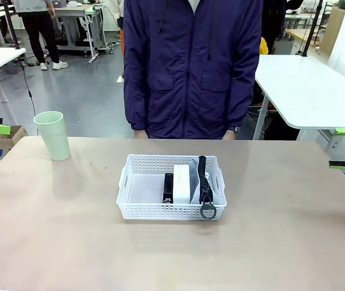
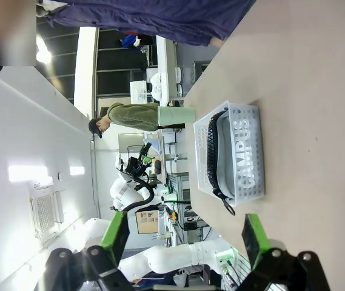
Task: Efficiently arrange items inside the basket to fit them all.
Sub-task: Pick up the Reusable plastic cup and place it inside the Organizing basket.
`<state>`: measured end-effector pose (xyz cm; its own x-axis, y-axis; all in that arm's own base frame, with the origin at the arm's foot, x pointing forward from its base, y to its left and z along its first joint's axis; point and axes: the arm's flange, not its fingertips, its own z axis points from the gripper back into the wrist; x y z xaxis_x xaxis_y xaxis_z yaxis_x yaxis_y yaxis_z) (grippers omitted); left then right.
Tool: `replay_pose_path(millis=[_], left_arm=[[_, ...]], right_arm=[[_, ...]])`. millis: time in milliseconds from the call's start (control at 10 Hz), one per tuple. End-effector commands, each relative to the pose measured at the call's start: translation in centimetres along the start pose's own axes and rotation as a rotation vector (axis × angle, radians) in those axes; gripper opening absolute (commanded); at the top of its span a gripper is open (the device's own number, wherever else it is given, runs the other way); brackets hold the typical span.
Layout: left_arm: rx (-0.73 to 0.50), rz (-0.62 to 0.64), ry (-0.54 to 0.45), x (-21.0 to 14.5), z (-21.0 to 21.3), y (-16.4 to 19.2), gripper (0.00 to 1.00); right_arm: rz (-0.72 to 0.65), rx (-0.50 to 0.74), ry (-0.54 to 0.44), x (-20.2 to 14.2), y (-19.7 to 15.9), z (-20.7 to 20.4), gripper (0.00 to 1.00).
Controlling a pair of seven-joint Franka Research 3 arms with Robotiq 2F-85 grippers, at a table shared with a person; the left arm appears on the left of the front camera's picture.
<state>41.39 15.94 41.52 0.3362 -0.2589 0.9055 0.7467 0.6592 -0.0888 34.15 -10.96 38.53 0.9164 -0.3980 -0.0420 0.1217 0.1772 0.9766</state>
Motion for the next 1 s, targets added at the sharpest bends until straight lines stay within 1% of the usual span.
replay_pose_path(millis=[0, 100, 200, 400, 500, 600, 700, 900], left_arm=[[0.021, -0.038, 0.005, -0.7, -2.0, 1.4, 1.0], [0.049, -0.067, 0.03, -1.4, -3.3, 2.5, 1.0], [0.027, -0.095, 0.063, -2.2, -4.6, 3.1, 1.0], [0.016, -0.125, 0.095, -4.2, -7.4, 5.1, 1.0], [0.066, -0.137, 0.109, -5.0, -8.4, 5.9, 1.0], [0.069, -0.14, 0.116, -5.9, -9.5, 6.6, 1.0], [0.042, -0.167, 0.09, -6.6, -10.5, 7.3, 1.0], [-0.015, -0.167, 0.117, -7.7, -13.3, 9.6, 1.0]], right_arm=[[-0.011, 0.006, 0.001, -0.1, 0.5, 0.1, 1.0], [-0.011, 0.006, 0.001, -0.1, 0.5, 0.1, 1.0], [-0.011, 0.006, 0.001, -0.1, 0.5, 0.1, 1.0], [-0.011, 0.006, 0.001, -0.1, 0.5, 0.1, 1.0], [-0.011, 0.006, 0.001, -0.1, 0.5, 0.1, 1.0], [-0.011, 0.006, 0.001, -0.1, 0.5, 0.1, 1.0], [-0.011, 0.006, 0.001, -0.1, 0.5, 0.1, 1.0], [-0.011, 0.006, 0.001, -0.1, 0.5, 0.1, 1.0]])
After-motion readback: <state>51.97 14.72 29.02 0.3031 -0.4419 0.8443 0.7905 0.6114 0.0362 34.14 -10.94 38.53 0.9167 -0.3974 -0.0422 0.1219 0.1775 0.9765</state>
